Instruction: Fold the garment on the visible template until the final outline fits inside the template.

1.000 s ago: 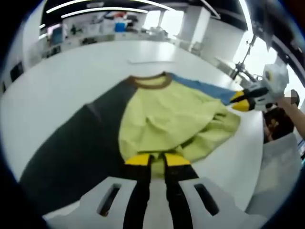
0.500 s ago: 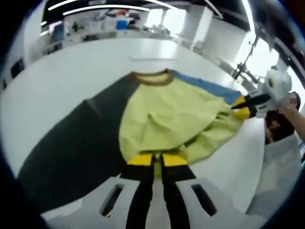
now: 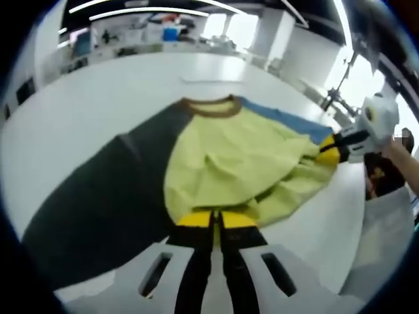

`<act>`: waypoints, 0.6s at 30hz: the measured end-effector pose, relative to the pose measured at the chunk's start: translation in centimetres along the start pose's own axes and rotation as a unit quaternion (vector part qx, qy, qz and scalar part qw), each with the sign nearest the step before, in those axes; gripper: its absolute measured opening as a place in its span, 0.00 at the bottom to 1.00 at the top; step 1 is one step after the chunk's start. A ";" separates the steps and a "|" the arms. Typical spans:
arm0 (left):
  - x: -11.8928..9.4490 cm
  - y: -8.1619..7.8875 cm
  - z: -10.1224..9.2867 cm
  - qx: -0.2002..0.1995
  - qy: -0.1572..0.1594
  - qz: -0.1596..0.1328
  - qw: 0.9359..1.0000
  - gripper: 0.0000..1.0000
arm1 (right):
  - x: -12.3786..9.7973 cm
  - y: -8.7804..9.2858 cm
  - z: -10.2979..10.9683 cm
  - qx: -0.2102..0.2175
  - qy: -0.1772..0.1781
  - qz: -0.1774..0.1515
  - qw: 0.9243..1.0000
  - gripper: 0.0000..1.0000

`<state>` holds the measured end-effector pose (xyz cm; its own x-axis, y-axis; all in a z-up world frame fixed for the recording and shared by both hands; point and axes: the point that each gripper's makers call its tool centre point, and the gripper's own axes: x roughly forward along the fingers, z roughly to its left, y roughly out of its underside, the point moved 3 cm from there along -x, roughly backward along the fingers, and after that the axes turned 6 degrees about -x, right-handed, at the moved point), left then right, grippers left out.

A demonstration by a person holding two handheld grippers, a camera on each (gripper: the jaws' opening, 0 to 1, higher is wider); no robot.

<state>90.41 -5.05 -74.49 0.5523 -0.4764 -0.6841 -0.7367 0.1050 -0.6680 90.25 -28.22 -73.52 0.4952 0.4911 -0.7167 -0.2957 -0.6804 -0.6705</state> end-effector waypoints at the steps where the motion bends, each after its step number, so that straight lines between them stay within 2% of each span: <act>1: 0.0 0.0 0.0 0.002 0.000 0.001 1.000 0.00 | 0.0 0.0 0.0 0.000 -0.001 0.001 1.000 0.03; 11: -0.3 -0.2 0.0 -0.006 -0.004 -0.003 1.000 0.00 | -0.5 0.0 -0.2 0.004 -0.001 0.003 1.000 0.01; 18: -1.4 -0.9 -0.1 -0.011 -0.004 -0.009 1.000 0.00 | -1.3 -0.4 -0.5 0.020 0.001 0.004 1.000 0.01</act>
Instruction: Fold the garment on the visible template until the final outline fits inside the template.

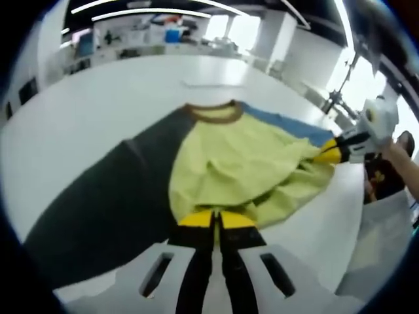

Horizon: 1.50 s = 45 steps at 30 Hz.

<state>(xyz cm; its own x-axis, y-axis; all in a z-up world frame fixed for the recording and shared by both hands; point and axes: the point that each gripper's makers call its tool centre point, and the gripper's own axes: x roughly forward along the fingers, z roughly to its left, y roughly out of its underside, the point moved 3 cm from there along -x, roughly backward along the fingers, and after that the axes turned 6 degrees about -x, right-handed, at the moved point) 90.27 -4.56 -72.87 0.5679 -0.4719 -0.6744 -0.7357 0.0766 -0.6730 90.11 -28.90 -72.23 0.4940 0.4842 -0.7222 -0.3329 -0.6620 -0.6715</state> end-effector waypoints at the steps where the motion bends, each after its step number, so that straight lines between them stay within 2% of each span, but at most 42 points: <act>1: -0.1 0.0 0.0 -0.002 0.001 -0.001 1.000 0.00 | -0.1 0.0 0.0 0.002 0.000 0.001 1.000 0.01; 10: -1.3 -0.3 -0.4 0.006 -0.001 -0.004 1.000 0.00 | -0.9 0.1 0.3 0.014 -0.011 0.012 1.000 0.01; 15: -2.1 -0.5 -0.6 0.023 -0.004 -0.001 1.000 0.00 | -1.8 -0.1 0.3 0.013 -0.008 0.010 1.000 0.01; 20: -2.8 -0.7 -0.9 0.026 0.004 -0.001 1.000 0.00 | -2.8 -0.2 0.2 0.014 -0.002 0.007 1.000 0.01; 25: -3.5 -0.6 -0.7 0.031 0.000 0.001 1.000 0.00 | -3.7 -0.1 -0.1 0.024 0.003 0.004 1.000 0.01; 32: -5.1 -0.5 -1.1 0.038 0.002 0.006 0.999 0.00 | -5.2 0.1 0.1 0.032 0.006 0.005 0.999 0.01; 45: -8.4 -0.5 -1.6 0.062 -0.009 0.005 0.998 0.00 | -8.5 -0.9 0.7 0.023 0.021 -0.008 0.999 0.01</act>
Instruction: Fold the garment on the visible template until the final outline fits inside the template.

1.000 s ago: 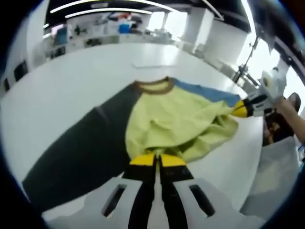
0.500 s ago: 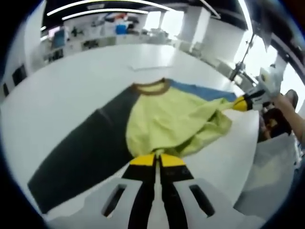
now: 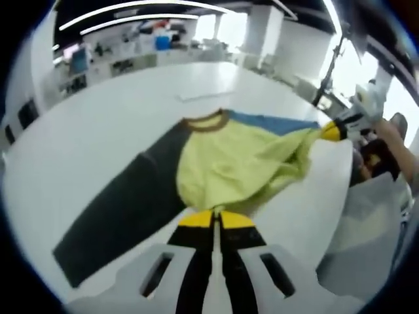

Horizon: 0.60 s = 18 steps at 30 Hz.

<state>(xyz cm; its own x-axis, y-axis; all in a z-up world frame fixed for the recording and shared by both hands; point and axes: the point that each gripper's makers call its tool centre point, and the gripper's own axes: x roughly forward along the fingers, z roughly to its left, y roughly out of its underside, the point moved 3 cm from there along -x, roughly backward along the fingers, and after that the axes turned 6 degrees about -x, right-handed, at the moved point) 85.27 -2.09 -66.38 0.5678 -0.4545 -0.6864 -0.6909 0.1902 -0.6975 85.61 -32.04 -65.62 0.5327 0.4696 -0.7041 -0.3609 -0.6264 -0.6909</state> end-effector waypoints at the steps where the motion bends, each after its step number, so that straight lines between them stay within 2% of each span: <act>1: -0.4 0.0 0.0 0.001 0.000 -0.002 1.000 0.00 | -0.1 0.0 0.0 -0.001 0.001 0.000 1.000 0.01; 18: -4.8 -2.3 -0.8 0.040 -0.014 -0.037 0.998 0.00 | -5.2 -1.9 -1.0 -0.025 0.041 -0.024 0.999 0.01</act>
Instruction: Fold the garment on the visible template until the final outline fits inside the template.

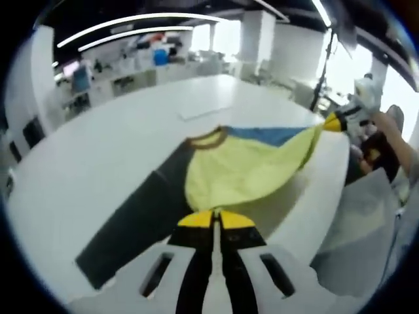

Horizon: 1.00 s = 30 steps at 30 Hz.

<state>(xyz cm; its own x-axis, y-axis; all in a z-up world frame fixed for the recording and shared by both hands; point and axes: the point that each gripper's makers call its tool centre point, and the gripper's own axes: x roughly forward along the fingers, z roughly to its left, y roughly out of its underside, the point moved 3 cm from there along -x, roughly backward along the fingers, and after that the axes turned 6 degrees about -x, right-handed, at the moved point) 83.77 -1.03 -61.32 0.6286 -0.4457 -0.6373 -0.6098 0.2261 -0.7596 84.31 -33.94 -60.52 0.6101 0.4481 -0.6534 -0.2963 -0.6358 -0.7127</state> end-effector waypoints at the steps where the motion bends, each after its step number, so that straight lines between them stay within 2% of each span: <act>1: -0.4 -0.2 -0.2 0.003 0.001 -0.003 1.000 0.00 | -0.4 -0.2 -0.1 -0.003 0.003 -0.002 1.000 0.01; 6: -2.1 -1.0 -1.0 0.023 -0.001 -0.015 1.000 0.00 | -2.1 -1.0 0.0 -0.015 0.008 -0.014 1.000 0.01; 16: -5.4 -1.4 -1.7 0.053 -0.011 -0.020 0.998 0.00 | -4.7 -1.3 1.0 -0.033 0.013 -0.020 0.999 0.01; 25: -6.7 0.2 -2.8 0.068 -0.005 -0.004 0.998 0.00 | -6.5 -0.1 2.7 -0.035 0.002 -0.013 0.999 0.01; 30: -6.9 2.2 -3.7 0.068 0.007 0.020 0.997 0.00 | -6.8 1.3 4.0 -0.029 -0.011 0.002 1.000 0.01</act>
<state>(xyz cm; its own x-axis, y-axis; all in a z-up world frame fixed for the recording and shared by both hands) 76.35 -0.67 -58.14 0.5977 -0.4453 -0.6667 -0.5633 0.3585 -0.7444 76.86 -35.23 -58.03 0.5925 0.4581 -0.6626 -0.2555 -0.6732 -0.6939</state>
